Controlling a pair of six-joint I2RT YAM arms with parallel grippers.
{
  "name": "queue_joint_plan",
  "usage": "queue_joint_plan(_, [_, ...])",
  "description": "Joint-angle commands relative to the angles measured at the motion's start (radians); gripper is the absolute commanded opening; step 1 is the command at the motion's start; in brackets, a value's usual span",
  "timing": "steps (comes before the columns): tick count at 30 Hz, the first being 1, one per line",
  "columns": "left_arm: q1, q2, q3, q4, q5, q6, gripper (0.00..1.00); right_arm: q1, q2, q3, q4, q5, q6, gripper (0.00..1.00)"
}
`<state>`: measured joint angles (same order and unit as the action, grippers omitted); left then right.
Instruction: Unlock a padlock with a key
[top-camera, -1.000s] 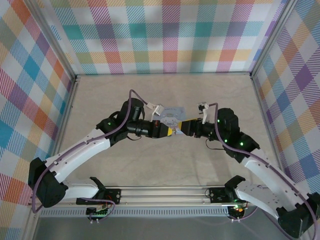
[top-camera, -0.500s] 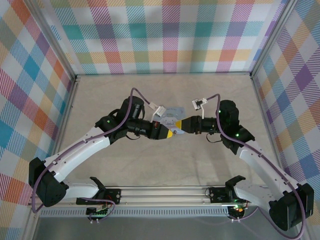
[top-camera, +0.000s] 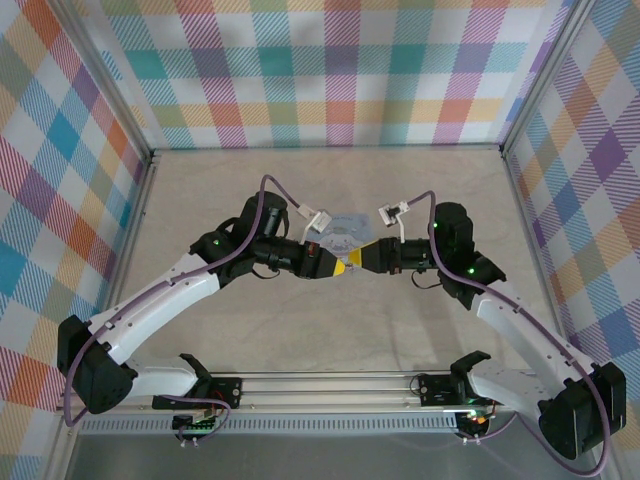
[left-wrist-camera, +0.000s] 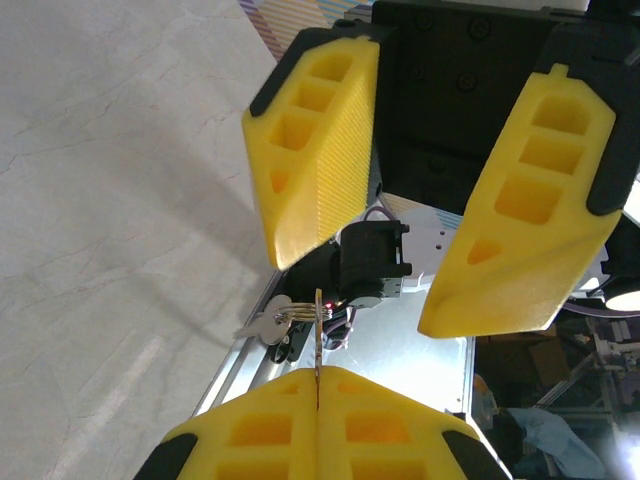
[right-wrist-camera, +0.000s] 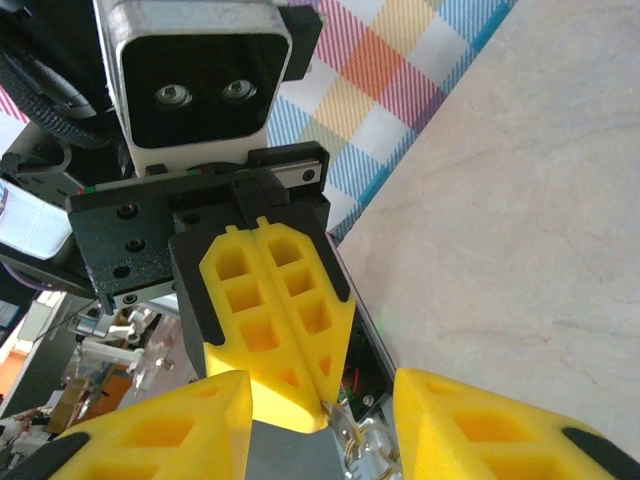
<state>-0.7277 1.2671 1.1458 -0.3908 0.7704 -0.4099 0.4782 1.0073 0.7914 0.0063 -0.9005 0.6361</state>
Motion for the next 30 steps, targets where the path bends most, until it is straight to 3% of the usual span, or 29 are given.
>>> queue_joint_plan(1, [0.010, -0.002, 0.016, 0.017, 0.028, 0.001, 0.00, 0.013, 0.012, 0.003, -0.008, -0.033, -0.039, 0.40])
queue_joint_plan(7, [0.011, -0.001, 0.017, 0.022, 0.025, -0.004, 0.00, 0.017, 0.008, 0.005, -0.029, -0.028, -0.057, 0.34])
queue_joint_plan(18, [0.010, -0.004, 0.024, 0.012, 0.020, 0.003, 0.00, 0.017, 0.008, 0.003, -0.062, -0.026, -0.100, 0.05])
queue_joint_plan(22, [0.017, -0.013, 0.028, 0.019, -0.007, -0.001, 0.00, 0.017, -0.002, -0.002, -0.058, 0.001, -0.103, 0.00])
queue_joint_plan(26, [0.045, -0.058, -0.008, 0.073, -0.106, -0.061, 0.34, 0.016, -0.014, 0.000, -0.026, 0.080, -0.070, 0.00])
queue_joint_plan(28, [0.068, -0.097, -0.061, 0.173, -0.142, -0.126, 0.36, 0.017, -0.019, -0.004, 0.018, 0.120, -0.035, 0.00])
queue_joint_plan(30, [0.088, -0.143, -0.117, 0.256, -0.196, -0.196, 0.47, 0.017, -0.024, -0.013, 0.077, 0.167, 0.006, 0.00])
